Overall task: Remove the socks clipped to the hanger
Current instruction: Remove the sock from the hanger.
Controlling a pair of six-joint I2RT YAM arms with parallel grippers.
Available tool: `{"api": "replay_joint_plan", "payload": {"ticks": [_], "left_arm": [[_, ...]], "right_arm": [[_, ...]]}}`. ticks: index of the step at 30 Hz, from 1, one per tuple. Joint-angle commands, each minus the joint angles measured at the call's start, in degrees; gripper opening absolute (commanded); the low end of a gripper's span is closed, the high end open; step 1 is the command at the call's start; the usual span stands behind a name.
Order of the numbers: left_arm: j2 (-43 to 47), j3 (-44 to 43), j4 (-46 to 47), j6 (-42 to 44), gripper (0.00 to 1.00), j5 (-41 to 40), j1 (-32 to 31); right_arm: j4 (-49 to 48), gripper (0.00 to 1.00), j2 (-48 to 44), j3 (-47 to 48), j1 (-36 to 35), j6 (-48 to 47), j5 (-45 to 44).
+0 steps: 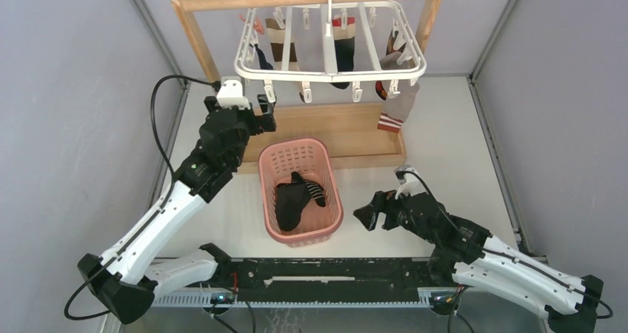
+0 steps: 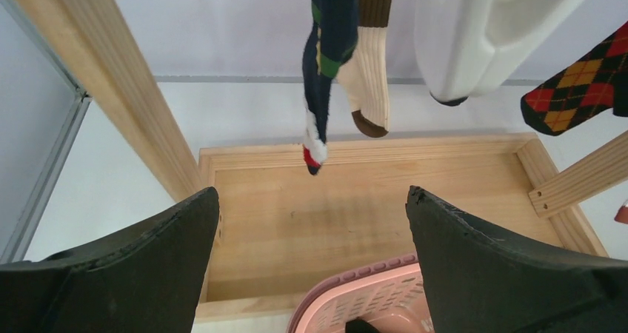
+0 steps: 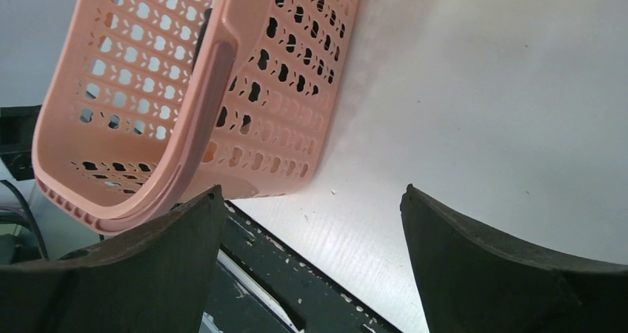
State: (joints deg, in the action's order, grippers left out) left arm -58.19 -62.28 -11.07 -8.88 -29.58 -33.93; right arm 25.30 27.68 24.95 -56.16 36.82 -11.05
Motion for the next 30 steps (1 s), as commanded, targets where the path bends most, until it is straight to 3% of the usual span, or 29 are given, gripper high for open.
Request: {"api": "replay_joint_plan", "payload": {"ticks": [1,7,23,30], "left_arm": [[-1.6,2.3,9.3,2.5,1.00,1.3,0.9],[-3.1,4.6,15.9,2.5,1.00,3.7,3.7],[-14.6,10.0,42.5,3.7,1.00,-0.8,5.7],[-19.3,9.4,49.1,3.0,1.00,-0.6,6.6]], "right_arm": [[-3.3,0.94,-1.5,2.5,-0.6,0.9,0.6],[-2.6,0.94,-2.6,2.5,-0.9,0.5,0.8],[0.9,0.94,-5.3,2.5,-1.2,1.5,0.9],[2.2,0.94,-6.2,2.5,-1.4,3.1,0.1]]}}
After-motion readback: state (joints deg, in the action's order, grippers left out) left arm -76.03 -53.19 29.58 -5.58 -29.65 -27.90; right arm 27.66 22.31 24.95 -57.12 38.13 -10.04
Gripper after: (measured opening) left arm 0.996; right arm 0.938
